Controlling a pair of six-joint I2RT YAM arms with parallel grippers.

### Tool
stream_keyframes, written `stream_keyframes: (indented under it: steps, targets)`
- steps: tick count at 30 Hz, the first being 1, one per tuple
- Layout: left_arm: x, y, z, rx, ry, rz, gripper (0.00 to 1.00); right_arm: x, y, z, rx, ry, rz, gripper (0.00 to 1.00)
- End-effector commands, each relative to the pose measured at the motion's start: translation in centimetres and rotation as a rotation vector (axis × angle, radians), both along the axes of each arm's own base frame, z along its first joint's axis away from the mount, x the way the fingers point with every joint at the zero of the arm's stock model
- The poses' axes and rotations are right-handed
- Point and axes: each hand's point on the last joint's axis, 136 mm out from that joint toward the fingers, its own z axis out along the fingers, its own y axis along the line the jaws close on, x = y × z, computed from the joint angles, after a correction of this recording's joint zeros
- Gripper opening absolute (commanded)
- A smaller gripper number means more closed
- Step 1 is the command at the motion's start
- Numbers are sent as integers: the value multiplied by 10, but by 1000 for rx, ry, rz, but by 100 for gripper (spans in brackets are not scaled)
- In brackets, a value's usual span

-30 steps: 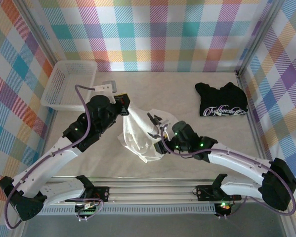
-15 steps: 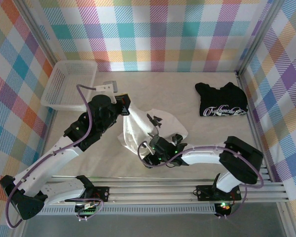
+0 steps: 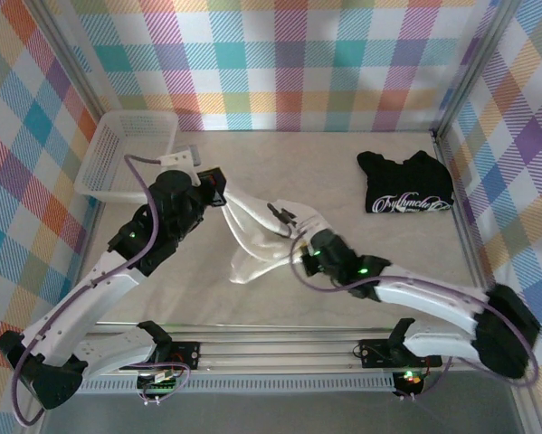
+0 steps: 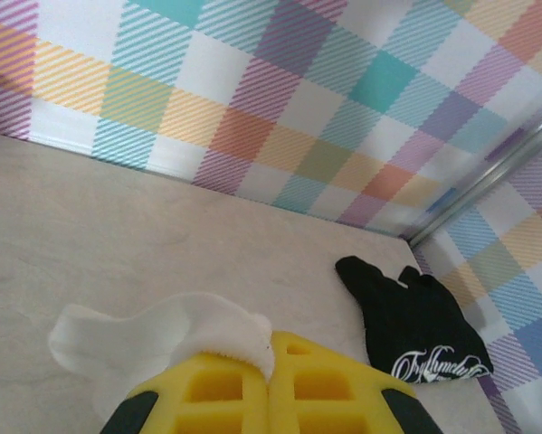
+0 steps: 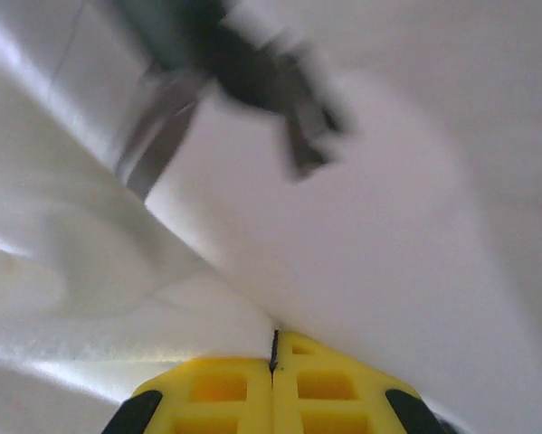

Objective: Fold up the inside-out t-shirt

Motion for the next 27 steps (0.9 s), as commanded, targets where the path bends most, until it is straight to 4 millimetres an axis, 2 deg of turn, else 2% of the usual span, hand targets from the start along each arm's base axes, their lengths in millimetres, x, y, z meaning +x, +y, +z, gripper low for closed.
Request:
stream_keyframes:
  steps: [1,4,6,7,9,11,14,16,18,20,25,27]
  targets:
    - [-12,19,30,-87,-64,45,0,15,-56,46,-59,-115,-101,0]
    - [-19,18,26,-158,-53,26,0,20,-77,89,-44,-206,-113,0]
    - [-21,15,18,-209,-43,15,0,18,-74,96,-50,-217,-75,0]
    - [-20,15,12,-225,-37,19,0,17,-67,90,-44,-194,-45,0]
    - [-18,17,0,-226,-21,41,0,12,-52,68,-5,-108,15,0]
    - [-16,20,-8,-202,-7,64,0,2,-36,36,36,-7,67,0]
    - [-12,23,-10,-162,-10,83,0,-20,-16,-12,73,124,127,8]
    - [-10,23,-9,-149,-16,80,0,-36,-5,-33,70,174,170,15]
    - [-9,21,-7,-145,-21,66,0,-50,8,-44,39,192,239,23]
    - [-9,16,-8,-146,-18,44,0,-58,18,-41,-10,161,312,31]
    - [-10,8,-14,-151,4,1,0,-55,58,5,57,11,456,45]
    - [-11,8,-16,-149,9,0,0,-49,76,15,95,-14,491,48]
